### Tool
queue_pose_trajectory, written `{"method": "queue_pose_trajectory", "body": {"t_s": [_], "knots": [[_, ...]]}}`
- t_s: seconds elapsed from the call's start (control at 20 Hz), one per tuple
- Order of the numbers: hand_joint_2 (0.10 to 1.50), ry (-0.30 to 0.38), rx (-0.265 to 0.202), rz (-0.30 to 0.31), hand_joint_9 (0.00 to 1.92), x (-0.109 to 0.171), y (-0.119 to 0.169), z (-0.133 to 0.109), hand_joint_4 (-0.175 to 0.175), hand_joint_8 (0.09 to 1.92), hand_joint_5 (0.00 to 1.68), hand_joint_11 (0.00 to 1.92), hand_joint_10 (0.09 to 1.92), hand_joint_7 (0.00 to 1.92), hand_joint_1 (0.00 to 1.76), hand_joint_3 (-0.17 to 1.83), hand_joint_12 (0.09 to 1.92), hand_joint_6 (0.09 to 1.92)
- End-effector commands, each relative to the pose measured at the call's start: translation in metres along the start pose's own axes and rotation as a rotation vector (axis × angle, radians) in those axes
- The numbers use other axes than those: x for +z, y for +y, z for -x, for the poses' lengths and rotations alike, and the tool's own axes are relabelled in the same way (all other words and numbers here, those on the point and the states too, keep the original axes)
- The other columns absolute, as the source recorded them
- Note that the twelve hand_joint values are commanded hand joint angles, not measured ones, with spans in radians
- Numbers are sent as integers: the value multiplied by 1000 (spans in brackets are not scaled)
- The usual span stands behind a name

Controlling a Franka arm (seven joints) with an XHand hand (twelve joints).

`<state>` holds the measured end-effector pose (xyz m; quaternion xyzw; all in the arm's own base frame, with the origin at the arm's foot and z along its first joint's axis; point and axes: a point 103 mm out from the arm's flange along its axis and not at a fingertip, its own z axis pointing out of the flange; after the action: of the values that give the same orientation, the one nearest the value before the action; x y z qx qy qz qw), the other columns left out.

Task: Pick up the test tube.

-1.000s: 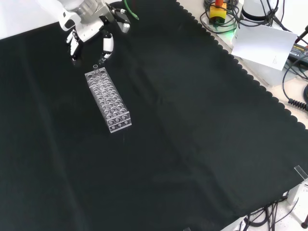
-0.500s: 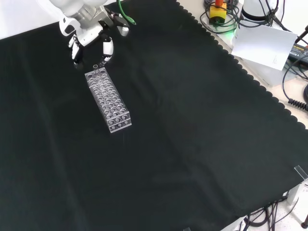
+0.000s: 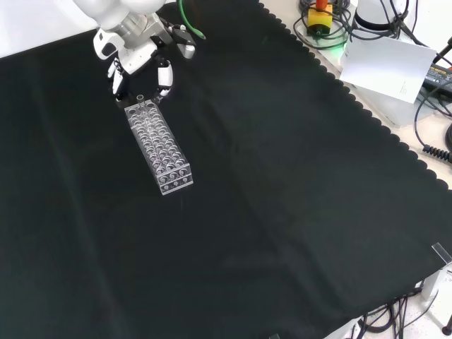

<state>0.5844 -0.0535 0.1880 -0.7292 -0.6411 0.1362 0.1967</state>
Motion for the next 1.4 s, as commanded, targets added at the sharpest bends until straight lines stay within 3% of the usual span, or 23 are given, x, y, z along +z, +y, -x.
{"method": "queue_pose_trajectory", "body": {"t_s": [0.05, 0.55, 1.15, 1.4], "knots": [[693, -12, -5, -5, 649, 3, 1, -6, -171, 917, 457, 346, 843, 724, 1008, 685, 1476, 805], [673, -39, 23, -17, 757, 10, 5, -4, -175, 893, 562, 402, 789, 870, 1043, 731, 1445, 822], [664, -25, 0, 22, 969, 9, 10, -9, -175, 811, 769, 535, 706, 1146, 1097, 763, 1377, 786], [661, -18, -8, 26, 1009, 9, 10, -10, -175, 803, 791, 566, 700, 1179, 1109, 768, 1369, 783]]}}
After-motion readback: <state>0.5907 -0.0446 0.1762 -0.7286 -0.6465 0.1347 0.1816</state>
